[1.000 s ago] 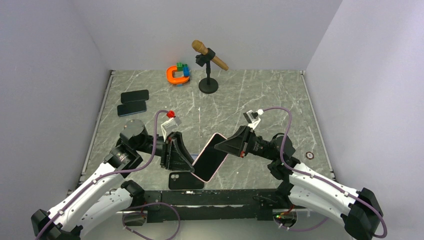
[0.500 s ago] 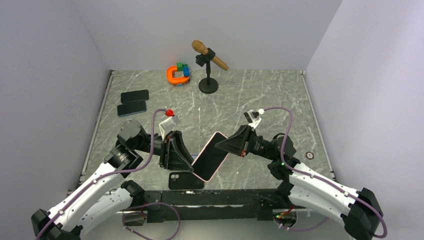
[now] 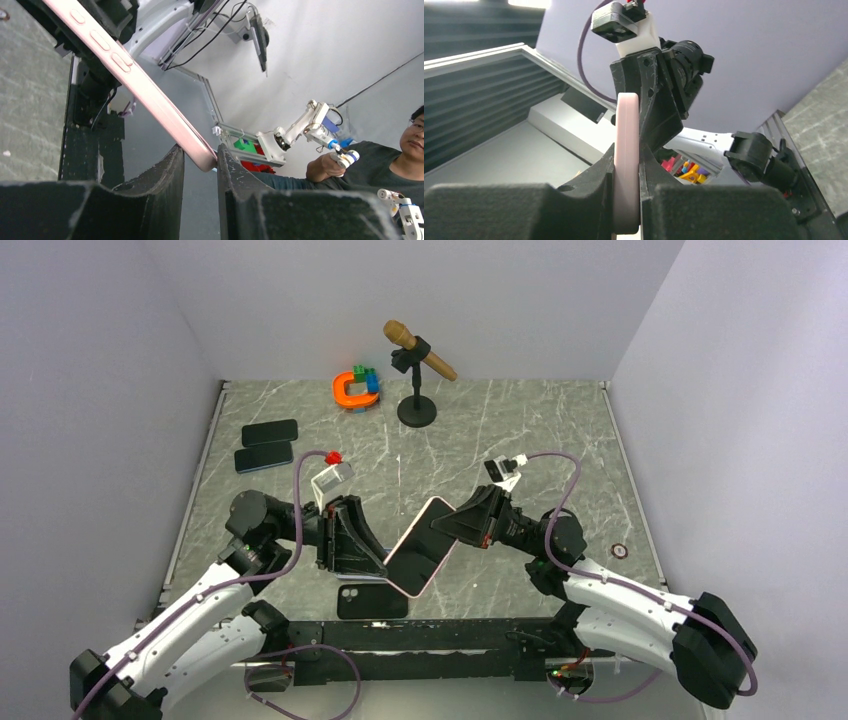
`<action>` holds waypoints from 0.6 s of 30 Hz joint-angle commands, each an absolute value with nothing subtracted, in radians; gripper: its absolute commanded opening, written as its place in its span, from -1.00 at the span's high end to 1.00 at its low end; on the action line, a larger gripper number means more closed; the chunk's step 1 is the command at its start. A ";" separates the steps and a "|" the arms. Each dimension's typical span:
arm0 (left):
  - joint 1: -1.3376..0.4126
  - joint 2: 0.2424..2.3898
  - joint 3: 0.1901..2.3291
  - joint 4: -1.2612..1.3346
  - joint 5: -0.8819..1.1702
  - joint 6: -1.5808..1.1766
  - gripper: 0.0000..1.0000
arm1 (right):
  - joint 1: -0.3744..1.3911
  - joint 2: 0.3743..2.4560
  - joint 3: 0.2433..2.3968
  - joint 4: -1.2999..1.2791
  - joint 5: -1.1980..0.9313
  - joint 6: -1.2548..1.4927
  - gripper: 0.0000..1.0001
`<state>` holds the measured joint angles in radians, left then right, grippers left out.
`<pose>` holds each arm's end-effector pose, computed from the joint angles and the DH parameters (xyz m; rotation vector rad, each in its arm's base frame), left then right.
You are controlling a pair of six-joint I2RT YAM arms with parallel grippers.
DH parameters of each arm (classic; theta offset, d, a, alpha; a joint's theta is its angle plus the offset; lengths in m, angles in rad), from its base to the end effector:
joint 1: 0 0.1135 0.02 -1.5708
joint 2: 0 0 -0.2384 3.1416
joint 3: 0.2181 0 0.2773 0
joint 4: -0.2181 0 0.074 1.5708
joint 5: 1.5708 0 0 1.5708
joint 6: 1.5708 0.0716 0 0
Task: Take the phone out of the phone case
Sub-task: Remove the phone case from the phone.
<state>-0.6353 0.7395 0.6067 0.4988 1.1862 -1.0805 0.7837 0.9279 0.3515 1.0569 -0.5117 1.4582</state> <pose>0.1331 -0.1806 0.3339 0.9619 1.5591 -2.0159 0.1578 0.2068 0.2701 -0.1044 1.4904 2.1932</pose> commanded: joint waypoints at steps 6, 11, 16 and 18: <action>-0.653 0.910 0.621 1.267 1.125 -1.385 1.00 | 0.764 1.011 0.343 1.289 -0.492 1.422 1.00; -0.653 1.105 0.631 1.665 1.068 -1.657 1.00 | 0.769 0.953 0.368 1.384 -0.569 1.291 1.00; -0.655 1.130 0.649 1.666 1.041 -1.672 1.00 | 0.769 0.816 0.383 1.154 -0.617 1.003 1.00; -0.655 1.125 0.663 1.665 1.038 -1.681 1.00 | 0.769 0.815 0.392 1.180 -0.660 0.966 1.00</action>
